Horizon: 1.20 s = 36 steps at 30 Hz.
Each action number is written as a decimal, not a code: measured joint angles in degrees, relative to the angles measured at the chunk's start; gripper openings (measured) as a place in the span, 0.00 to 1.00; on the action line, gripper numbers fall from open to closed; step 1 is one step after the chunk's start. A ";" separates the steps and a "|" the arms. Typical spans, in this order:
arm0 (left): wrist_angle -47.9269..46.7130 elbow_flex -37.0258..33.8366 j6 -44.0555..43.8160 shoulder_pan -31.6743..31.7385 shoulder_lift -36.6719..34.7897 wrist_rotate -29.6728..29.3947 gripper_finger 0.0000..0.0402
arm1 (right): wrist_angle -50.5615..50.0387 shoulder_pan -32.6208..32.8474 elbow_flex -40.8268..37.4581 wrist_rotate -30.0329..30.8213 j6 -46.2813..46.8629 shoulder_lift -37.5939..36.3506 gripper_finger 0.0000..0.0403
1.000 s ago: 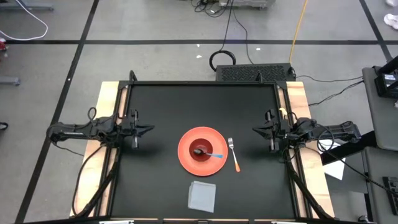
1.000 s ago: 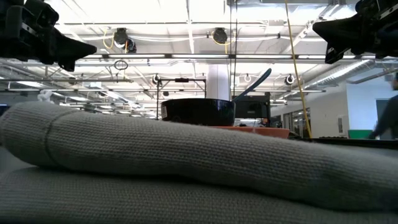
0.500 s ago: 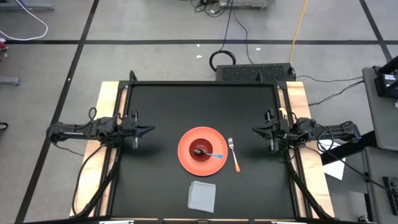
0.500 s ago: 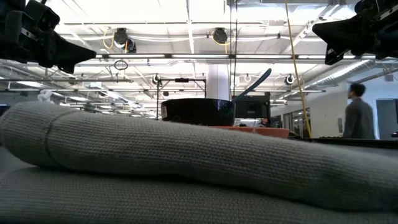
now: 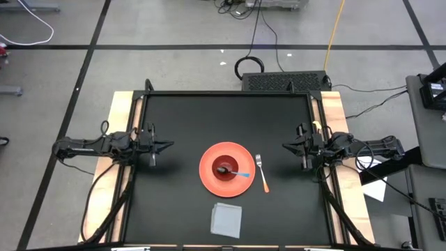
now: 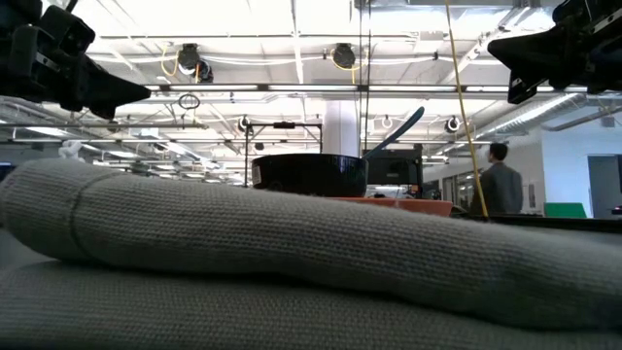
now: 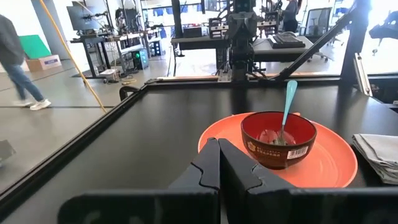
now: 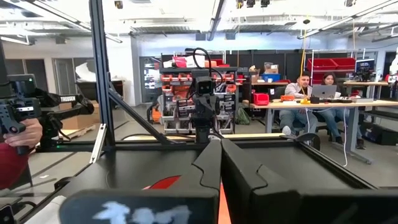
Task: Set table place
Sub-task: Return to Home Position
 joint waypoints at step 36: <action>0.17 -0.09 2.38 0.02 0.00 0.15 0.01 | -1.31 0.00 0.02 -0.17 1.13 0.00 0.00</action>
